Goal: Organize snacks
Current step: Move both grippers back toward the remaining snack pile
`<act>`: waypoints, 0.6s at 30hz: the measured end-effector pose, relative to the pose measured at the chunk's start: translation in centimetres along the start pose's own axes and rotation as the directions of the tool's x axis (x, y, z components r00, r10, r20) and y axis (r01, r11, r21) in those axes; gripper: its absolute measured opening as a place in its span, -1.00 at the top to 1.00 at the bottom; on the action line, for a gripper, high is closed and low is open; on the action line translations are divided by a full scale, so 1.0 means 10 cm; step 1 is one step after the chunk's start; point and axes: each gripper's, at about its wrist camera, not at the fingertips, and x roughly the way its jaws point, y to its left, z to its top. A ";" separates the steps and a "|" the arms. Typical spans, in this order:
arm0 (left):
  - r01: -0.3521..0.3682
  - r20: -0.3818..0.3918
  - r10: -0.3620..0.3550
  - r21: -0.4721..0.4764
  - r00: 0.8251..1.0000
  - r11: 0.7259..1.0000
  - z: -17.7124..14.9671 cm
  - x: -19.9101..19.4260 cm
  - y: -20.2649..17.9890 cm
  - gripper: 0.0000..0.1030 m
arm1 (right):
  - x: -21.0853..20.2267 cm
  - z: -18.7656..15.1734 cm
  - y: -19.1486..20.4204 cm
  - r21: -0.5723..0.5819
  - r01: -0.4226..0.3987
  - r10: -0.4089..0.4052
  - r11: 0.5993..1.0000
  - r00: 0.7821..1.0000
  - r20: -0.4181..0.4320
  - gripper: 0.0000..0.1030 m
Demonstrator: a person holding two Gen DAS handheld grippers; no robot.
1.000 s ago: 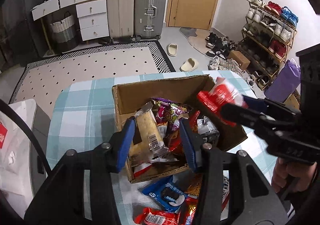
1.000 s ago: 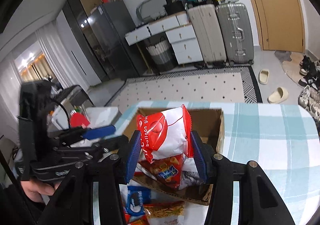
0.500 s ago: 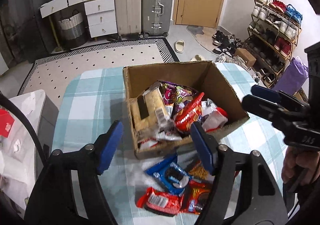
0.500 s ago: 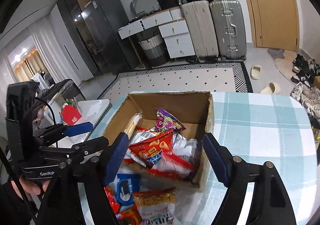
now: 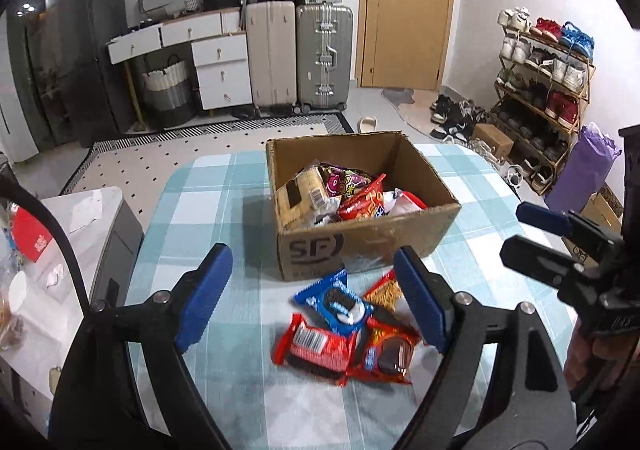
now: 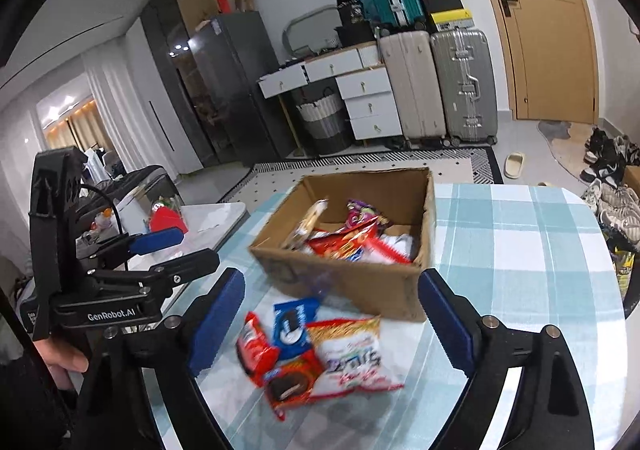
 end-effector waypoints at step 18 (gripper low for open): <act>-0.034 0.040 0.039 -0.123 0.998 0.992 -1.09 -0.46 0.24 -0.69 | -0.32 -0.98 0.38 -0.028 0.015 -0.013 0.999 0.998 0.062 -0.92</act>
